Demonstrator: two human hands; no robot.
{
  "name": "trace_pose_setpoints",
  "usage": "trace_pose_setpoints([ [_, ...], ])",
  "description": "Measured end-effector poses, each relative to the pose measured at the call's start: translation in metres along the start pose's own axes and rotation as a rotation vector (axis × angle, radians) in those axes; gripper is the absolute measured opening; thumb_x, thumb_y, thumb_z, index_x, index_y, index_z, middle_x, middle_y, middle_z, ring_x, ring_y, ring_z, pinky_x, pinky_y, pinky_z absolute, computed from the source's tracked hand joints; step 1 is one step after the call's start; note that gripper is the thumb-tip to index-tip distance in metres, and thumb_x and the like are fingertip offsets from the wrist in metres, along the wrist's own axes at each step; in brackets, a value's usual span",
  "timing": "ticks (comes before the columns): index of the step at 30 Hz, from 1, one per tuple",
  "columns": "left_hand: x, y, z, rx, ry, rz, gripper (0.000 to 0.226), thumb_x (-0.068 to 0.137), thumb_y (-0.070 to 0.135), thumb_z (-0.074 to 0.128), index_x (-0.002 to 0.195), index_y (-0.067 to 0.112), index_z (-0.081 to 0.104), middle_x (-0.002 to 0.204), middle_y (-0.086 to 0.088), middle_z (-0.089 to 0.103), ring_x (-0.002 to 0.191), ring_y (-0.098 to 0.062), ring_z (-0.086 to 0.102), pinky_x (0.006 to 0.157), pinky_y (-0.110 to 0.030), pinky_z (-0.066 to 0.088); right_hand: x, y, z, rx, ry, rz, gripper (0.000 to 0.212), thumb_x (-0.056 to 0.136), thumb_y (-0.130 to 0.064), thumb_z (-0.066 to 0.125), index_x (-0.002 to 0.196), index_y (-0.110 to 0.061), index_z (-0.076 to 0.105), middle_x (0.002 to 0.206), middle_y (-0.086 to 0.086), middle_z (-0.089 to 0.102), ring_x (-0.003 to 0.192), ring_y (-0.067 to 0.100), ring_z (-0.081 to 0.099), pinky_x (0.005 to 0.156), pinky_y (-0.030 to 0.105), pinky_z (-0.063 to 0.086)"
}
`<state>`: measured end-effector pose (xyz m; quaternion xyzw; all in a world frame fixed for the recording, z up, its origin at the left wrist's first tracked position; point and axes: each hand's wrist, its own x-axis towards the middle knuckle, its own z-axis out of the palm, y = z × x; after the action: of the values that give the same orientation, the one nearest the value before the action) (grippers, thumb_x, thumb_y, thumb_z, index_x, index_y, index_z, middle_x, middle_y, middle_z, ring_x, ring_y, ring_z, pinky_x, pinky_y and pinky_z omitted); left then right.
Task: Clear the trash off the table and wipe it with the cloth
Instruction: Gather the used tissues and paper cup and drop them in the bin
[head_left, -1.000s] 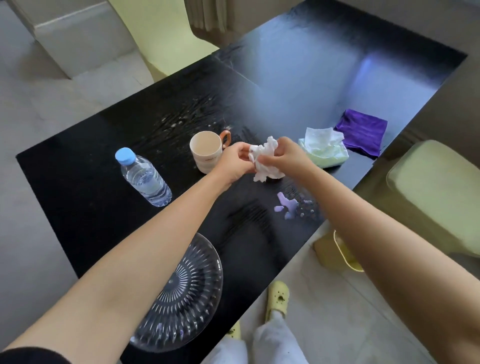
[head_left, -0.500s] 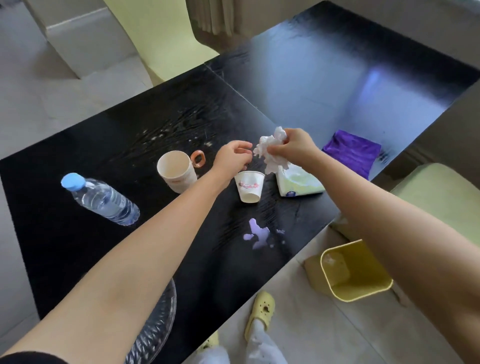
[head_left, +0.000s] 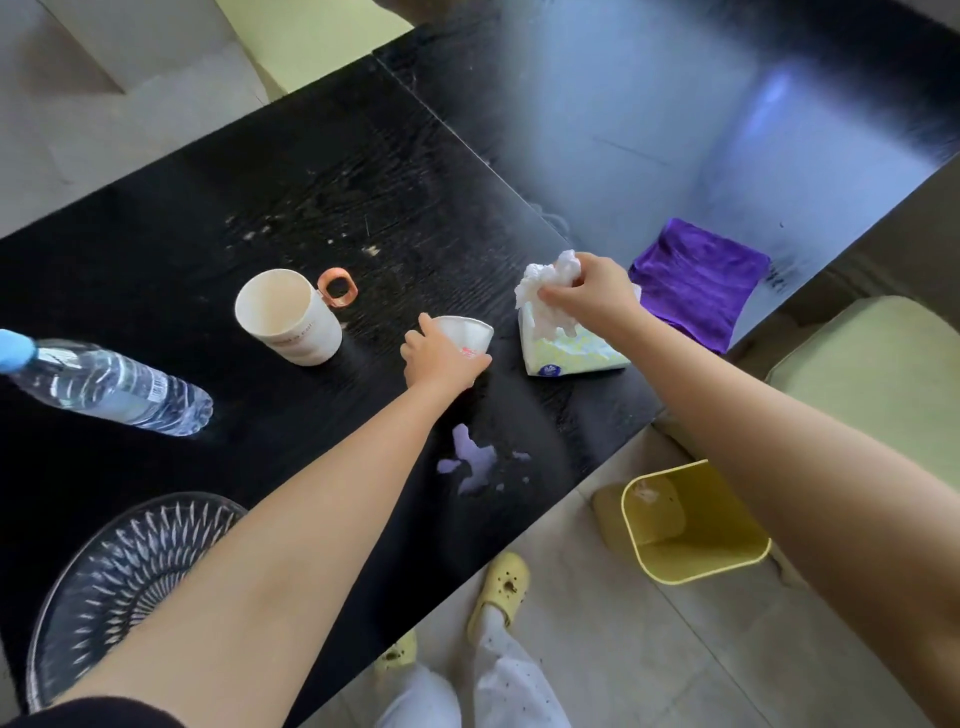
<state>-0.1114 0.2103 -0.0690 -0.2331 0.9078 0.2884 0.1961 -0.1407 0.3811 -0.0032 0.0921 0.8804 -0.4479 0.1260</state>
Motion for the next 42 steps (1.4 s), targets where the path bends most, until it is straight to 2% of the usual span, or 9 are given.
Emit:
trace_pose_setpoints([
  [5,0.001,0.007,-0.007,-0.029,0.039,0.009,0.079,0.073,0.031,0.073,0.136,0.006,0.031,0.137,-0.015,0.041,0.128,-0.032,0.039,0.098,-0.04,0.04,0.001,0.003,-0.002,-0.007,-0.009,-0.033,0.011,0.072,-0.016,0.061,0.071,-0.008,0.054,0.065,0.002,0.054,0.069,0.016,0.05,0.065,0.03,0.039],
  [8,-0.005,0.015,-0.023,-0.106,0.046,0.147,0.065,0.074,0.026,0.072,0.129,0.006,0.042,0.129,-0.011,0.051,0.121,-0.03,0.048,0.094,-0.037,0.042,-0.002,-0.002,-0.005,0.052,-0.001,-0.017,0.024,0.074,-0.016,0.062,0.088,0.003,0.06,0.073,0.005,0.057,0.07,0.016,0.052,0.066,0.03,0.042],
  [13,-0.027,0.035,-0.054,-0.378,-0.068,0.387,0.058,0.072,0.019,0.076,0.122,0.024,0.047,0.115,0.001,0.056,0.103,-0.018,0.054,0.083,-0.029,0.047,-0.015,-0.023,-0.02,0.176,0.029,-0.04,0.02,0.074,-0.017,0.062,0.089,-0.003,0.064,0.07,0.0,0.061,0.064,0.01,0.053,0.062,0.024,0.043],
  [17,-0.044,0.062,-0.073,-0.509,-0.186,0.513,0.058,0.075,0.01,0.072,0.123,0.03,0.047,0.11,0.008,0.053,0.092,-0.008,0.052,0.057,-0.004,0.045,-0.021,-0.05,-0.047,0.217,0.092,-0.099,0.007,0.074,-0.015,0.063,0.071,-0.018,0.057,0.066,-0.003,0.056,0.062,0.013,0.051,0.059,0.026,0.042],
  [24,-0.068,0.097,-0.088,-0.465,-0.339,0.673,0.071,0.065,0.016,0.072,0.13,0.031,0.047,0.116,0.006,0.058,0.102,-0.015,0.058,0.077,-0.028,0.053,-0.044,-0.068,-0.091,-0.01,0.118,-0.105,0.028,0.079,-0.021,0.061,0.094,0.003,0.063,0.078,0.006,0.054,0.073,0.017,0.048,0.067,0.03,0.04],
  [29,-0.088,0.117,-0.086,-0.427,-0.464,0.764,0.07,0.073,0.002,0.071,0.134,0.026,0.044,0.098,0.011,0.056,0.083,-0.003,0.056,0.057,-0.014,0.052,-0.074,-0.07,-0.115,-0.184,0.085,-0.108,0.024,0.088,-0.024,0.053,0.074,-0.005,0.049,0.073,0.009,0.045,0.068,0.02,0.04,0.063,0.029,0.034],
  [32,-0.101,0.125,-0.079,-0.428,-0.559,0.823,0.07,0.07,0.006,0.073,0.13,0.029,0.046,0.101,0.009,0.059,0.086,-0.007,0.058,0.059,-0.017,0.053,-0.092,-0.065,-0.128,-0.202,0.142,-0.078,0.018,0.083,-0.019,0.059,0.072,-0.018,0.045,0.07,-0.003,0.048,0.064,0.013,0.043,0.059,0.024,0.036],
  [38,-0.128,0.137,-0.062,-0.406,-0.656,0.892,0.058,0.079,0.007,0.071,0.123,0.034,0.044,0.1,0.012,0.058,0.086,-0.001,0.057,0.064,-0.008,0.05,-0.139,-0.053,-0.154,-0.222,0.096,-0.011,0.037,0.094,-0.031,0.047,0.086,0.003,0.06,0.076,0.009,0.048,0.071,0.02,0.041,0.055,0.022,0.034],
  [42,-0.144,0.139,-0.041,-0.413,-0.711,0.88,0.066,0.071,0.022,0.076,0.13,0.024,0.048,0.118,-0.006,0.061,0.099,-0.015,0.06,0.08,-0.024,0.052,-0.161,-0.033,-0.16,-0.333,0.057,0.02,0.045,0.094,-0.039,0.044,0.093,0.001,0.065,0.11,0.019,0.056,0.104,0.032,0.049,0.092,0.04,0.041],
])
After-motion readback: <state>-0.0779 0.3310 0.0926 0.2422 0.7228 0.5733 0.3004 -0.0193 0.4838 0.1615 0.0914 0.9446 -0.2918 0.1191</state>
